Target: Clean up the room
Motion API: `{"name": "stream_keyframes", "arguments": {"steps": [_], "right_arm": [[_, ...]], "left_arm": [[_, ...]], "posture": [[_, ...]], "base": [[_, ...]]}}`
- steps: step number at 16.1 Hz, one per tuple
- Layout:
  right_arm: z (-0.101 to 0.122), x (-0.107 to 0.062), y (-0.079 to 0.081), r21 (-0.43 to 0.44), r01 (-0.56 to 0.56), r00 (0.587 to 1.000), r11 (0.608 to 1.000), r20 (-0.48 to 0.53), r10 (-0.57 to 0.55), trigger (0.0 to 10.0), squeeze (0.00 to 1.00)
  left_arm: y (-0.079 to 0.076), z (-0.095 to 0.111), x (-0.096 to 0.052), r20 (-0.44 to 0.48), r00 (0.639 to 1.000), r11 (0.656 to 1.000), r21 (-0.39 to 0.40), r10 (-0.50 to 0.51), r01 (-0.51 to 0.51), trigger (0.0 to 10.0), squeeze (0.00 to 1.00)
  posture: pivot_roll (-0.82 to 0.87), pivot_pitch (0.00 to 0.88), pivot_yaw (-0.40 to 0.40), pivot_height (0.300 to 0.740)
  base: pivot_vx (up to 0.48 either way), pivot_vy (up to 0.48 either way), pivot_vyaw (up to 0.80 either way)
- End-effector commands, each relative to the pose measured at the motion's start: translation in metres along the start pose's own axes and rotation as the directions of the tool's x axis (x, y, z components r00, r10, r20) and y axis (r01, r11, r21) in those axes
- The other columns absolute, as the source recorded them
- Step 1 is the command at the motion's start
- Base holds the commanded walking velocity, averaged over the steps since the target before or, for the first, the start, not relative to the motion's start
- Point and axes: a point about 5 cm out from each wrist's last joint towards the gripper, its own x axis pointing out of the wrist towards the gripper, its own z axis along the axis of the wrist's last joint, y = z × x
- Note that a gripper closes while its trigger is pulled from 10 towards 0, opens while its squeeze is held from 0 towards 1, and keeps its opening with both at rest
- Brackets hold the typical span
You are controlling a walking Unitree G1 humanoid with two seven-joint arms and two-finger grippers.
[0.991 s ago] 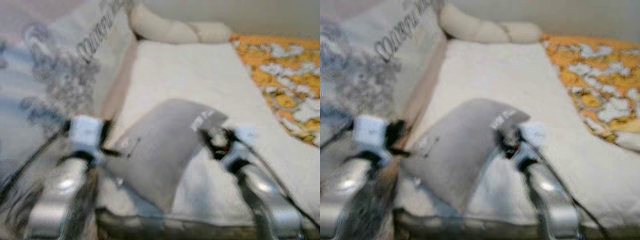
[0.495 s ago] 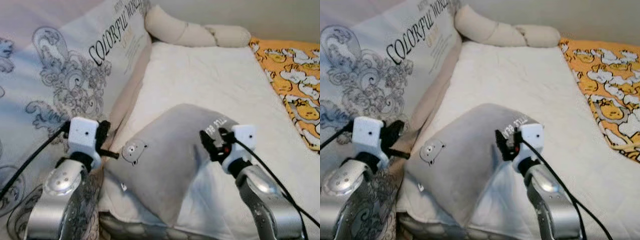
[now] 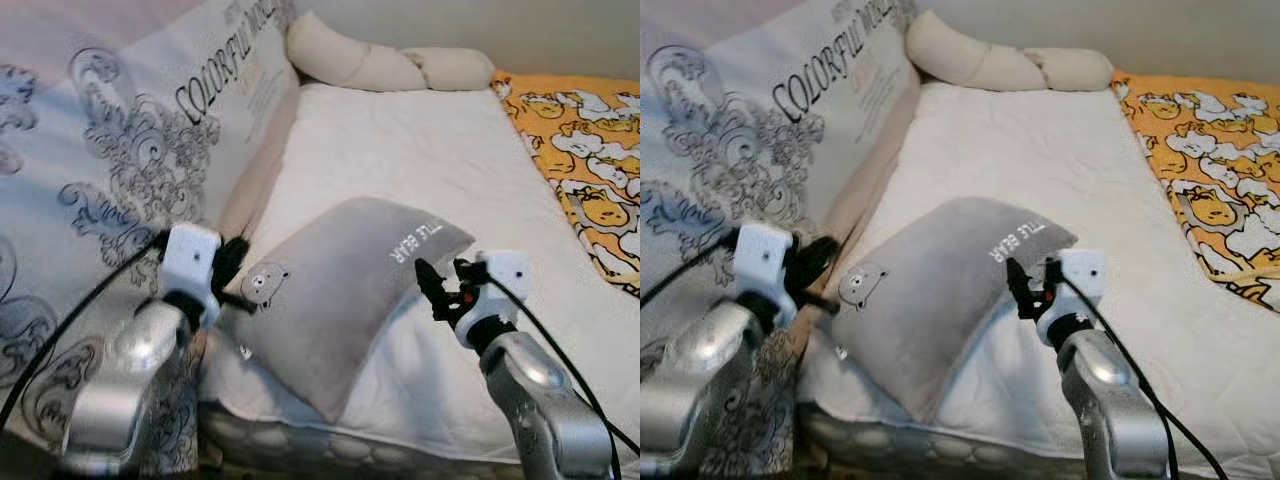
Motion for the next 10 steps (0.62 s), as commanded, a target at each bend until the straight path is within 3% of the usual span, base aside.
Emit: {"name": "stream_keyframes", "arguments": {"steps": [1, 4, 7, 8, 10], "right_arm": [[0.002, 0.004, -0.009, 0.079, 0.031, 0.999, 0.996, -0.016, -0.03, 10.0, 1.0], [0.009, 0.013, -0.02, 0.245, -0.005, 1.0, 0.969, -0.008, 0.007, 10.0, 1.0], [0.004, 0.025, -0.026, 0.364, -0.062, 0.995, 0.929, -0.047, 0.085, 10.0, 1.0], [-0.001, 0.028, -0.027, 0.393, -0.065, 0.992, 0.917, -0.075, 0.103, 10.0, 1.0], [-0.008, 0.03, -0.023, 0.476, -0.086, 0.982, 0.875, -0.107, 0.155, 10.0, 1.0]], "left_arm": [[0.008, 0.001, 0.007, -0.015, 0.999, 0.999, -0.024, -0.034, 0.034, 10.0, 1.0], [0.028, 0.003, 0.034, -0.035, 0.994, 0.988, -0.124, -0.101, 0.096, 10.0, 1.0], [0.034, -0.008, 0.065, -0.059, 0.979, 0.953, -0.247, -0.193, 0.173, 10.0, 1.0], [0.036, -0.017, 0.074, -0.082, 0.978, 0.943, -0.29, -0.191, 0.16, 10.0, 1.0], [0.044, -0.041, 0.085, -0.157, 0.985, 0.93, -0.368, -0.067, 0.004, 10.0, 1.0]], "posture": [[0.04, 0.0, -0.003, 0.74], [0.02, 0.0, 0.0, 0.74], [-0.01, 0.0, 0.01, 0.74], [-0.03, 0.0, 0.017, 0.74], [-0.05, 0.0, 0.03, 0.74]], "base": [[0.0, 0.0, 0.0], [0.0, 0.0, 0.0], [0.0, 0.0, 0.0], [0.0, 0.0, 0.0], [0.0, 0.0, 0.0]]}}
